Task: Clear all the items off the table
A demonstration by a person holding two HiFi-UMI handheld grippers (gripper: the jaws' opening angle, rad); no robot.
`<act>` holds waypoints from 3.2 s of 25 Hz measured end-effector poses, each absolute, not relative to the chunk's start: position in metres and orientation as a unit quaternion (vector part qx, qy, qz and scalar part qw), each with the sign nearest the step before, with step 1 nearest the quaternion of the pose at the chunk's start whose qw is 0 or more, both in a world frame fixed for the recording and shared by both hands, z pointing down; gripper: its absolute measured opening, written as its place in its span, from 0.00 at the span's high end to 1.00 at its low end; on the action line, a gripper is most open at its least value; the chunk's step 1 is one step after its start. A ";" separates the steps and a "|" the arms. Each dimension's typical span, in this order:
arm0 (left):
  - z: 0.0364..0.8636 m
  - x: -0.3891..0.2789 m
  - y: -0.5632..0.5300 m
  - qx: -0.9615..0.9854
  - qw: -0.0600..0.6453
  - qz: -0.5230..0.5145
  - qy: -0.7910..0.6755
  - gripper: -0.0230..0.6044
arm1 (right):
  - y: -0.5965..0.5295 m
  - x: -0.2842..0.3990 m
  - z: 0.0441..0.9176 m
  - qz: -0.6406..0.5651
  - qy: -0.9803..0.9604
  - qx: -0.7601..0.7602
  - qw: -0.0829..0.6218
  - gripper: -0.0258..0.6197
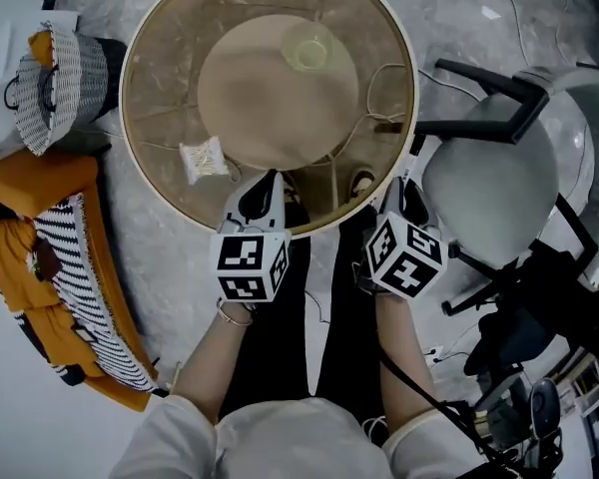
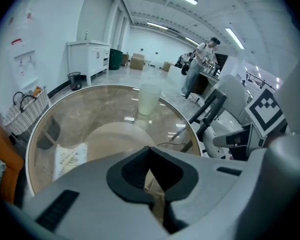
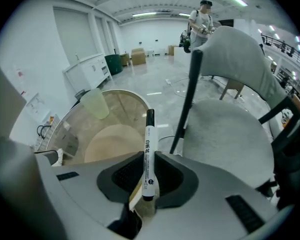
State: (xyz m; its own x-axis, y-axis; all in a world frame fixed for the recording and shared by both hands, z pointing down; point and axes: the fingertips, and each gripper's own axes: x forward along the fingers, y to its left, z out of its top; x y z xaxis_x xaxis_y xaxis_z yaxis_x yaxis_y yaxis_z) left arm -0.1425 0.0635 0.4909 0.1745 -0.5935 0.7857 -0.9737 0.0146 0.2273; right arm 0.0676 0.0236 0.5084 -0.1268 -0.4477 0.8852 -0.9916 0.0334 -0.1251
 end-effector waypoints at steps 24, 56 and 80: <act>0.509 0.041 -0.043 0.763 0.320 0.301 -0.474 0.95 | 0.007 0.239 0.536 0.473 -0.521 0.662 0.259 0.83; 0.541 0.079 -0.083 0.743 0.340 0.302 -0.491 0.95 | -0.045 0.283 0.574 0.485 -0.519 0.649 0.271 0.77; 0.518 0.006 -0.040 0.711 0.358 0.268 -0.542 0.95 | -0.038 0.234 0.540 0.412 -0.563 0.646 0.308 0.75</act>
